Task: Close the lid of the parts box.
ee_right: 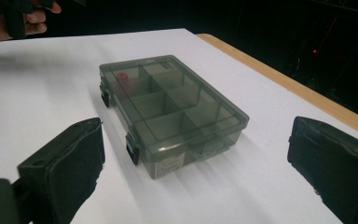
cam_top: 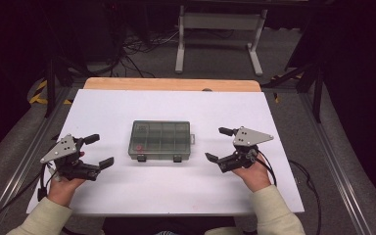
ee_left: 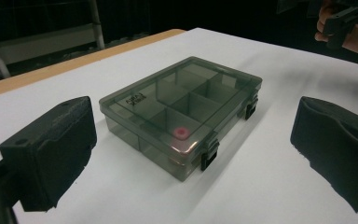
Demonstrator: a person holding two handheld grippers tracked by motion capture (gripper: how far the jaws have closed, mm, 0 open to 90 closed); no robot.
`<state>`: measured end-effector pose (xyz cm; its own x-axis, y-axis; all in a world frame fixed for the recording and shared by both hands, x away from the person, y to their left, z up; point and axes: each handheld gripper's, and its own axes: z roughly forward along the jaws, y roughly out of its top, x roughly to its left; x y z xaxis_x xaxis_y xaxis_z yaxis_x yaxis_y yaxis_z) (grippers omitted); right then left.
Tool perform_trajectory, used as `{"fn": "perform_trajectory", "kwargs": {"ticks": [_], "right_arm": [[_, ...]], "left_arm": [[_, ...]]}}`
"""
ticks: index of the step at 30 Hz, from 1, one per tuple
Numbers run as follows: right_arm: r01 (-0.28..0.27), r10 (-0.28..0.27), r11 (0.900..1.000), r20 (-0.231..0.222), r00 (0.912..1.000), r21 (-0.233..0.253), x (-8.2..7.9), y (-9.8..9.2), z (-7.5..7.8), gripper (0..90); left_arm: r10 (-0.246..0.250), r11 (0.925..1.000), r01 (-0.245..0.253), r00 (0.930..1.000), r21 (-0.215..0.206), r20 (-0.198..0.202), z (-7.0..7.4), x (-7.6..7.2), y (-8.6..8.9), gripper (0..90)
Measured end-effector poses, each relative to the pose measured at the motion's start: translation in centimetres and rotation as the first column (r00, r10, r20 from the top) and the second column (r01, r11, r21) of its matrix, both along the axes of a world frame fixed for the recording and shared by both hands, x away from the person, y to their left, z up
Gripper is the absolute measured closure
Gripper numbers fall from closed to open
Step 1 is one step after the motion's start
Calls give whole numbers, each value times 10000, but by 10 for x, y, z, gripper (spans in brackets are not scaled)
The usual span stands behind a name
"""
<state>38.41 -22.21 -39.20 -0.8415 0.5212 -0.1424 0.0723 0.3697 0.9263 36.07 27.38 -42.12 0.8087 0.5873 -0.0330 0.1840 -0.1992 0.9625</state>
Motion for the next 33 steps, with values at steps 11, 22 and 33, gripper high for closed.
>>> {"fn": "perform_trajectory", "kwargs": {"ticks": [11, 22, 33], "right_arm": [[285, -275, 9991, -320, 9991, 310, -9, -14, -30, 34], [703, -681, 9962, -436, 9967, 511, -23, -29, -53, 26], [874, -847, 9954, -663, 9942, 386, -26, -33, -63, 26]], "left_arm": [[-123, 9997, 121, 9999, -206, -69, -18, -1, -1, 13], [12, 9997, -16, 9999, -259, -156, -32, -10, 10, 14], [168, 9989, -191, 9985, -434, -529, -42, -9, 14, 14]]}}
